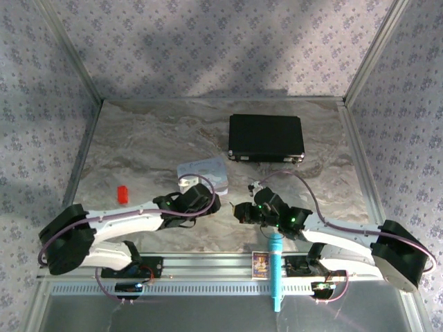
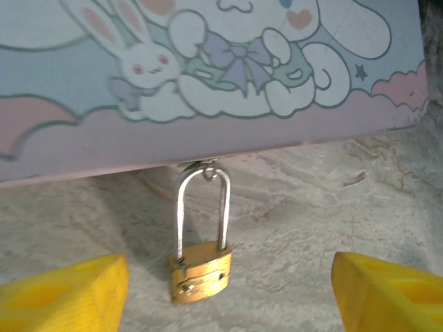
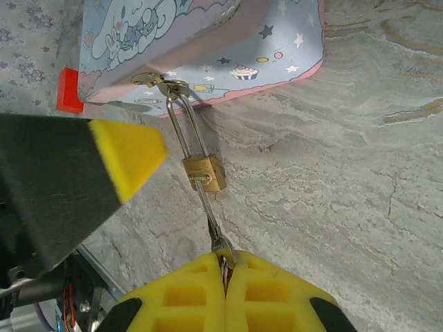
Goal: Unlock the padlock with the key
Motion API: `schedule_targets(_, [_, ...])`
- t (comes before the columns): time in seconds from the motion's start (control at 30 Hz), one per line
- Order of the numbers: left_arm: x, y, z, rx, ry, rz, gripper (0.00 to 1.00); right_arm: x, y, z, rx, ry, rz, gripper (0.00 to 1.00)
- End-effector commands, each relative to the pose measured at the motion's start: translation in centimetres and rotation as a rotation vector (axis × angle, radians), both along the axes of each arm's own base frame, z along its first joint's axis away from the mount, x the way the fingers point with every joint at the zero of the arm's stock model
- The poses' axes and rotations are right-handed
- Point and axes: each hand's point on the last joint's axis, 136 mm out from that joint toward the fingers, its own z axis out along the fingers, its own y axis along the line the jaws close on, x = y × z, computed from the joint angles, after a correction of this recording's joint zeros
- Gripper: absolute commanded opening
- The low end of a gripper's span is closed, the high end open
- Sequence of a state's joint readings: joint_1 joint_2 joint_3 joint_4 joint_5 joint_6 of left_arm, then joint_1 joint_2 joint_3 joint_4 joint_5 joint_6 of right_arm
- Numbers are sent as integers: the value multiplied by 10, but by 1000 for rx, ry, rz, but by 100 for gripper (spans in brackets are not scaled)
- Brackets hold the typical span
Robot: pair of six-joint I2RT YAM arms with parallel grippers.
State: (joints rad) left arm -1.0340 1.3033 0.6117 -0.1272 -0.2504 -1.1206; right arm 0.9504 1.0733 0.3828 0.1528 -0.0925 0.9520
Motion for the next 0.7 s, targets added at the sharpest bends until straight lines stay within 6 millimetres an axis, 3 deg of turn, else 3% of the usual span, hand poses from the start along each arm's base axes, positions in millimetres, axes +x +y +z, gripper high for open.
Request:
schedule_targets(0.0, [9, -11, -3, -57, -16, -7, 74, 2, -1, 0, -11, -14, -2, 0])
schedule_targets(0.17, [11, -17, -22, -32, 25, -26, 65, 0, -2, -3, -16, -6, 0, 0])
schedule_targets(0.37, [9, -5, -40, 35, 71, 29, 58, 1, -3, -6, -22, -3, -4, 0])
schedule_targets(0.67, [3, -4, -52, 21, 92, 30, 26, 2, 2, -19, -26, 23, -2, 0])
